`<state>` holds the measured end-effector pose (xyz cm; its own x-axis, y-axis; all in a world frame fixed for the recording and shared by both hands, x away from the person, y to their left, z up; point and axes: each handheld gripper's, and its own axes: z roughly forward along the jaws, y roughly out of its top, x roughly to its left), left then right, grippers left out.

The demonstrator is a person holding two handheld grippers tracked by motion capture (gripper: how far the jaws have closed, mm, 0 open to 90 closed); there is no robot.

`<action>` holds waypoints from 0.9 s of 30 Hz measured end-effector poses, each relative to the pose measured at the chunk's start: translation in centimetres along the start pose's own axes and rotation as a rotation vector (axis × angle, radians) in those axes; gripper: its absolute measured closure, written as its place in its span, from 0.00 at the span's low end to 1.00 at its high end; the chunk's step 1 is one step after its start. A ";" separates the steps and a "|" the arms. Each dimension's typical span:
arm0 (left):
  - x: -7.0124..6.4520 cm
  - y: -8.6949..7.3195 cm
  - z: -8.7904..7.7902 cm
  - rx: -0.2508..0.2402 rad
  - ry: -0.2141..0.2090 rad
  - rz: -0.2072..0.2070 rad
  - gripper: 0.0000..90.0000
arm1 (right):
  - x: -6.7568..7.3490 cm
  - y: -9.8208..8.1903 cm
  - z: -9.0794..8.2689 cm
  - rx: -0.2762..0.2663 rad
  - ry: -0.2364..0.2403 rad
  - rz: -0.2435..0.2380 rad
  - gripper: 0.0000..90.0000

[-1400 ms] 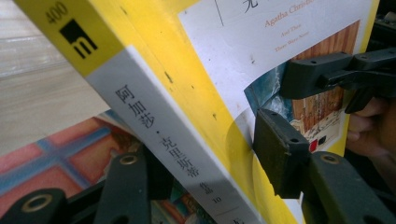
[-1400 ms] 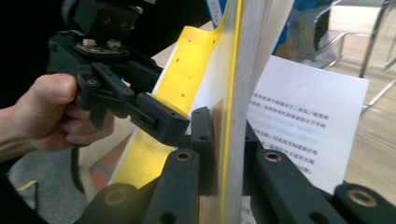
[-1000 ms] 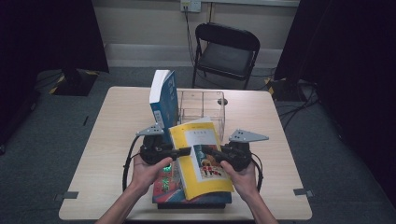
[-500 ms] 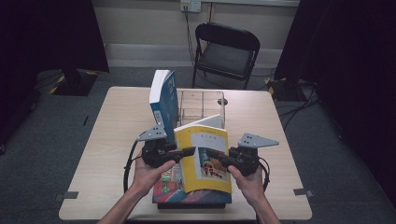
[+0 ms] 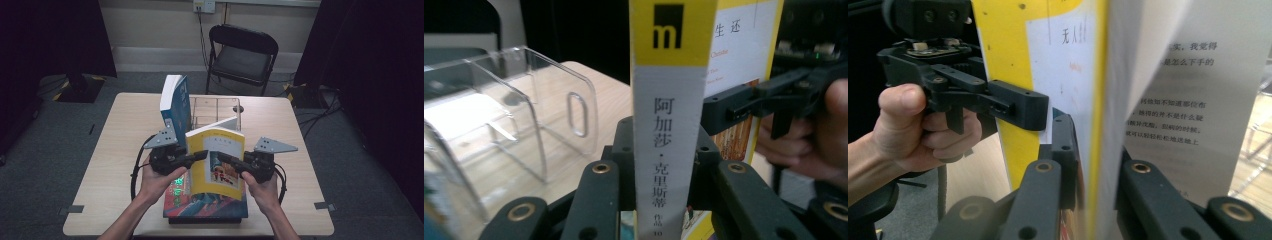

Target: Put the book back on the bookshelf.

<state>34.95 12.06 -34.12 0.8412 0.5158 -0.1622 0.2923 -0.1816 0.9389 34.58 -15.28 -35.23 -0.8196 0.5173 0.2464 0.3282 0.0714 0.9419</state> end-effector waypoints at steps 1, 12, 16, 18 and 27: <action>-0.2 -0.3 -0.1 0.001 0.008 0.009 0.80 | 0.0 0.0 0.1 0.005 0.001 0.001 0.90; -1.6 -1.8 0.0 -0.024 -0.043 0.017 0.77 | 0.3 -1.4 -1.2 0.027 -0.055 -0.018 0.59; -1.5 -1.9 -0.1 -0.026 -0.053 -0.009 0.77 | 0.0 -2.1 -1.9 0.022 -0.112 -0.020 0.54; -1.8 -2.0 0.0 -0.032 -0.039 -0.015 0.76 | -0.4 -2.4 -2.0 0.029 -0.130 -0.020 0.53; -2.8 -1.5 1.3 0.027 0.052 0.097 0.77 | -1.5 -3.9 -1.4 0.053 -0.118 0.003 0.50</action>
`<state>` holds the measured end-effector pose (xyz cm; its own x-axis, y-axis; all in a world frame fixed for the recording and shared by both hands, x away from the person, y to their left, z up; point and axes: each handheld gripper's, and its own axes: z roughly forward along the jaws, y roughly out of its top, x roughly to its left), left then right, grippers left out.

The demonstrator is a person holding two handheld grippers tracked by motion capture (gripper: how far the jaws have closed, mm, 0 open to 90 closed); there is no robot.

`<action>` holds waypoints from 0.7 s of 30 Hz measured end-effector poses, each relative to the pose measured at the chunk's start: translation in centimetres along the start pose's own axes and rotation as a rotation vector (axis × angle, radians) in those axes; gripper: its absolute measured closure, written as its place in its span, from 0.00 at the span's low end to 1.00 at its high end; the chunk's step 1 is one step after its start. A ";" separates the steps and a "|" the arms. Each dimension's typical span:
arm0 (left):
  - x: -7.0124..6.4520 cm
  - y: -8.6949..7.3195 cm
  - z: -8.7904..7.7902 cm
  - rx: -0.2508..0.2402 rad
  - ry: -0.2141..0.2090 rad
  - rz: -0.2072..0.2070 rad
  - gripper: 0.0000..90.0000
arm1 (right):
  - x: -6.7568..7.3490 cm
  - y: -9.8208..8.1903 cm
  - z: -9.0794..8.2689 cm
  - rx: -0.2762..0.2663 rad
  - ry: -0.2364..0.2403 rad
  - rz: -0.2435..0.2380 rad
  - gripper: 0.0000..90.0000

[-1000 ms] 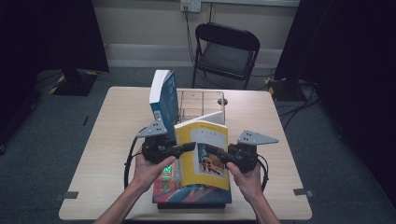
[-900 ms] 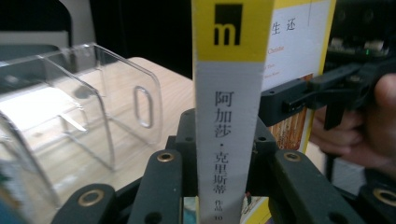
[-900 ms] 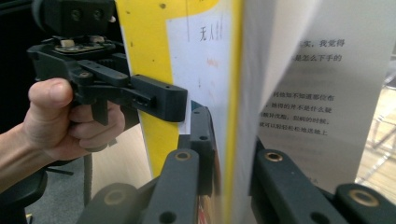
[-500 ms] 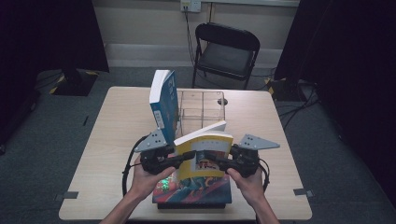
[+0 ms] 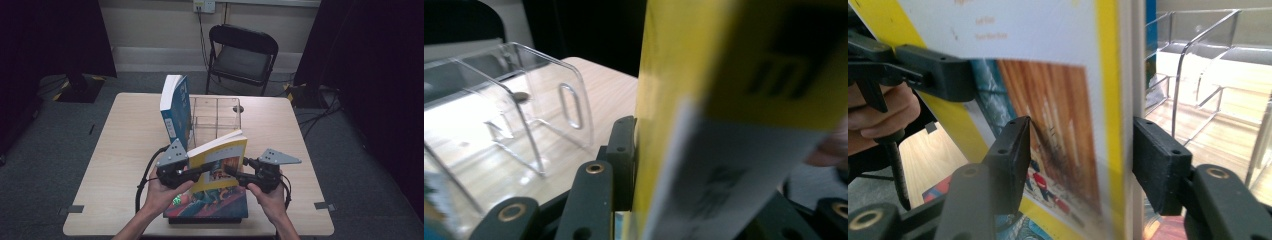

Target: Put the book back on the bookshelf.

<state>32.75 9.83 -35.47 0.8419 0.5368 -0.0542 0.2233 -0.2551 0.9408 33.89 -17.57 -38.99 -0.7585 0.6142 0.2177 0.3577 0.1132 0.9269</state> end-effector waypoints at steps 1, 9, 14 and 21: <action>0.0 0.0 0.1 0.006 0.004 0.000 0.77 | 0.1 -0.1 0.2 0.001 0.004 -0.001 0.50; -0.1 -0.6 0.6 0.026 0.019 -0.016 0.75 | 0.4 0.1 0.5 0.018 0.014 -0.026 0.54; -0.2 -0.8 0.9 0.014 0.018 -0.015 0.71 | 0.3 0.3 0.6 0.041 0.018 -0.054 0.56; -0.2 -0.7 0.9 0.020 0.035 -0.002 0.76 | 0.2 0.3 0.5 0.061 0.013 -0.063 0.59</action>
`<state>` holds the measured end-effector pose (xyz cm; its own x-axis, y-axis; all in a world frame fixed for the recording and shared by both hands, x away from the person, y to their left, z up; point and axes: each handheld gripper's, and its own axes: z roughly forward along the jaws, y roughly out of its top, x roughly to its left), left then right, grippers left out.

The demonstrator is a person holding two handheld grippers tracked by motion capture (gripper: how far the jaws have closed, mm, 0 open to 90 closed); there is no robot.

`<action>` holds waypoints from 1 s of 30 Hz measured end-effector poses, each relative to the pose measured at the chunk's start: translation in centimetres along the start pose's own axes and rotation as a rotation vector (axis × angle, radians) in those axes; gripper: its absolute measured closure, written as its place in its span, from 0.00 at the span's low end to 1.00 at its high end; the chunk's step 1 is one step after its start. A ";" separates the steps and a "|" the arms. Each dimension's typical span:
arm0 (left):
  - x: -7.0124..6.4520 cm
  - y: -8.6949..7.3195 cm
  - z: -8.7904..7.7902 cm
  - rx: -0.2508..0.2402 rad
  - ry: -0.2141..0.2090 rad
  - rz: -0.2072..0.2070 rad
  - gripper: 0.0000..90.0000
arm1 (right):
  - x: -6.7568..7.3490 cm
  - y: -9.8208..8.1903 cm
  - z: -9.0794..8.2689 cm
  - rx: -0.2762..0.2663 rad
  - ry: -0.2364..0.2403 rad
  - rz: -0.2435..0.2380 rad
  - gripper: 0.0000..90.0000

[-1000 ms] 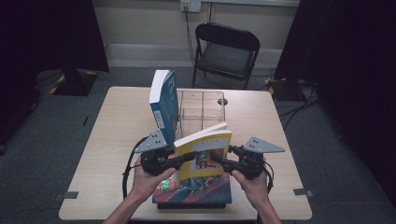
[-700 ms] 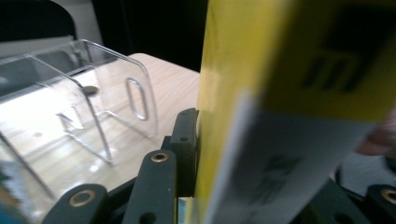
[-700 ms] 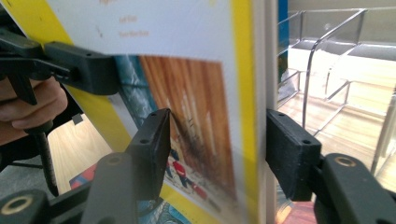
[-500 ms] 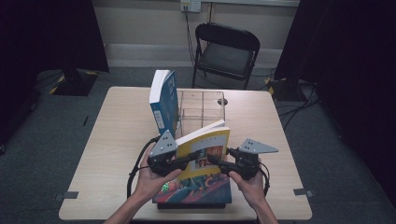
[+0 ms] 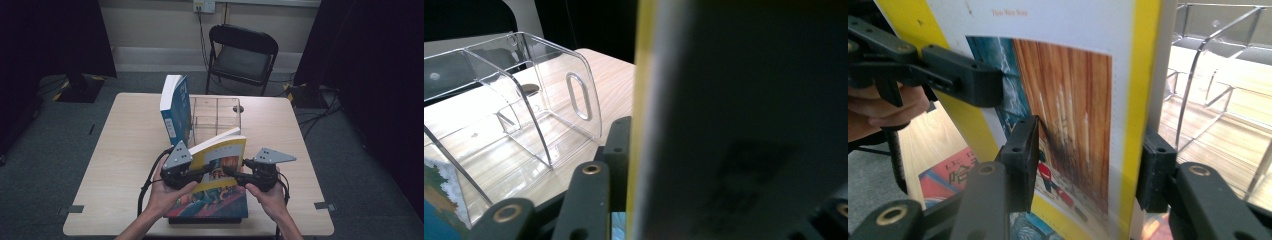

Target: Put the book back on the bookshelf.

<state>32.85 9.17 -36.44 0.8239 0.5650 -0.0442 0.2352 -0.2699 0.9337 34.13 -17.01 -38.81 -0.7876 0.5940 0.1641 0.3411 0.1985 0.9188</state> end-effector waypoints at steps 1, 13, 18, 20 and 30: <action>-0.2 0.0 0.0 -0.001 0.005 0.015 0.77 | 0.0 -0.2 0.0 0.002 -0.006 0.001 0.59; -0.2 -0.1 0.1 -0.017 0.001 -0.018 0.76 | -0.2 -1.4 0.5 0.017 -0.023 0.022 0.55; -0.2 -0.1 0.0 -0.010 0.014 -0.008 0.83 | 0.0 -1.4 1.0 0.007 -0.037 0.014 0.48; -0.1 -0.2 0.0 -0.012 0.008 -0.016 0.83 | 0.1 -1.4 1.0 0.009 -0.034 0.007 0.45; 1.2 -0.6 -1.0 -0.032 0.049 -0.098 0.84 | -1.8 -3.3 -0.5 0.079 -0.094 0.104 0.27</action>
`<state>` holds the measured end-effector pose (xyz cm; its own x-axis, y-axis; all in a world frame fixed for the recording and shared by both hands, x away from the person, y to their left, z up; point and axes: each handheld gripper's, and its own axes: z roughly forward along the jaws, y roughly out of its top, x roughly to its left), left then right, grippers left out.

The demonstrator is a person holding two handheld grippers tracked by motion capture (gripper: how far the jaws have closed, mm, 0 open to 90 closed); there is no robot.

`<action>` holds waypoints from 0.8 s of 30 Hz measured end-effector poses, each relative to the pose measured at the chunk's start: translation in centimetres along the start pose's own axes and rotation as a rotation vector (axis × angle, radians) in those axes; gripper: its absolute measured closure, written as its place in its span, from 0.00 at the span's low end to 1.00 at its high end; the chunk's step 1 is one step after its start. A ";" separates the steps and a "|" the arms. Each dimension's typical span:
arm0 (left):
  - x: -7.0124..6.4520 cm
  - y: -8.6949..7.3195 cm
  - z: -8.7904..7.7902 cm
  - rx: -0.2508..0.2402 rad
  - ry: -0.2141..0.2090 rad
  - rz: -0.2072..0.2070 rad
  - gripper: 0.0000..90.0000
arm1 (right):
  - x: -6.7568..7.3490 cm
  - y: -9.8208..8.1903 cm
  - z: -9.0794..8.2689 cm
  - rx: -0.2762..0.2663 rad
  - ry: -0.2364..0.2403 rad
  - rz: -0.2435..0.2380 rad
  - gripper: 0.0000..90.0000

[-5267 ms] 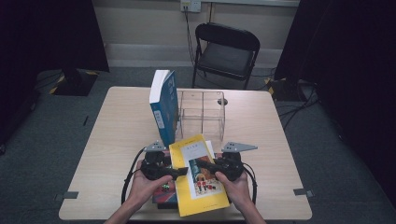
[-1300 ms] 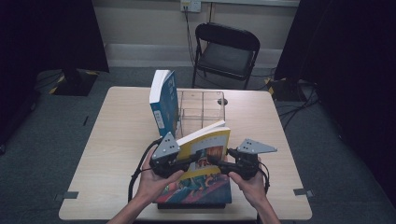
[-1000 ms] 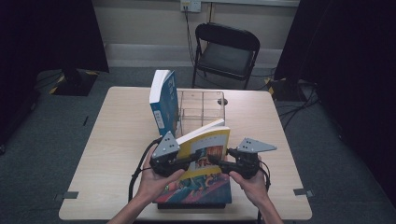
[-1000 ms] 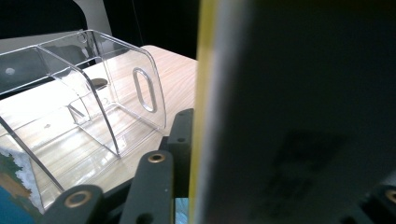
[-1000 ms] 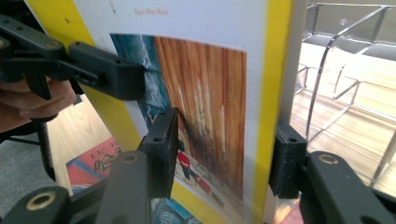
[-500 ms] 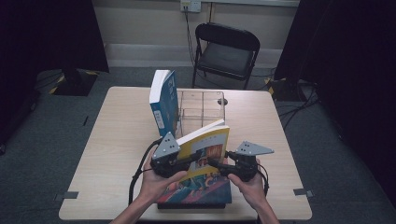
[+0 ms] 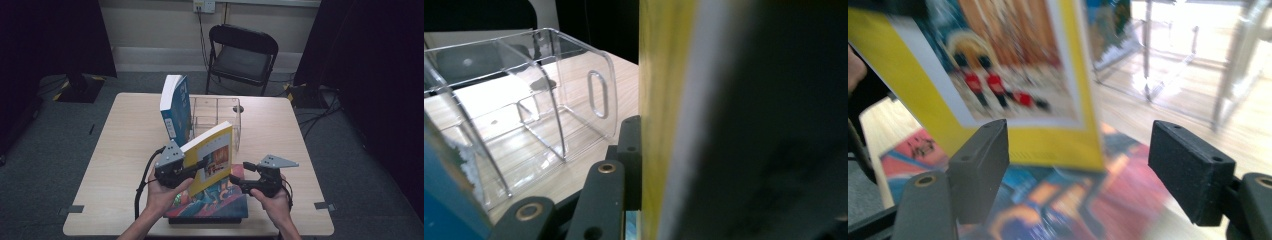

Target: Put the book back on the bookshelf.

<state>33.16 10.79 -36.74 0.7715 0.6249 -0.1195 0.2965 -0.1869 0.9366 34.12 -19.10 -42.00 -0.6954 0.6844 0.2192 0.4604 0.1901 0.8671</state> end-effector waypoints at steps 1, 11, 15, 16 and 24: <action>0.2 -0.1 -0.1 0.000 0.007 -0.017 0.84 | -0.2 -0.2 -0.2 0.007 -0.009 0.004 0.27; 1.4 -0.3 -1.5 0.002 0.034 -0.054 0.84 | -3.8 -2.8 -2.2 0.070 -0.160 0.062 0.23; 2.0 -0.4 -2.1 -0.006 0.059 -0.074 0.84 | -5.5 -4.5 -3.1 0.119 -0.228 0.089 0.20; 2.0 -0.4 -2.1 -0.006 0.059 -0.074 0.84 | -5.5 -4.5 -3.1 0.119 -0.228 0.089 0.20; 3.0 0.0 -2.8 -0.014 0.108 -0.099 0.84 | -7.9 -6.1 -3.2 0.195 -0.321 0.121 0.17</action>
<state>33.92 14.75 -36.14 0.6734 0.7180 -0.1762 0.3600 -0.1103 0.9264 35.06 -27.91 -47.65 -0.4358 0.8897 0.1363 0.6463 0.2039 0.7353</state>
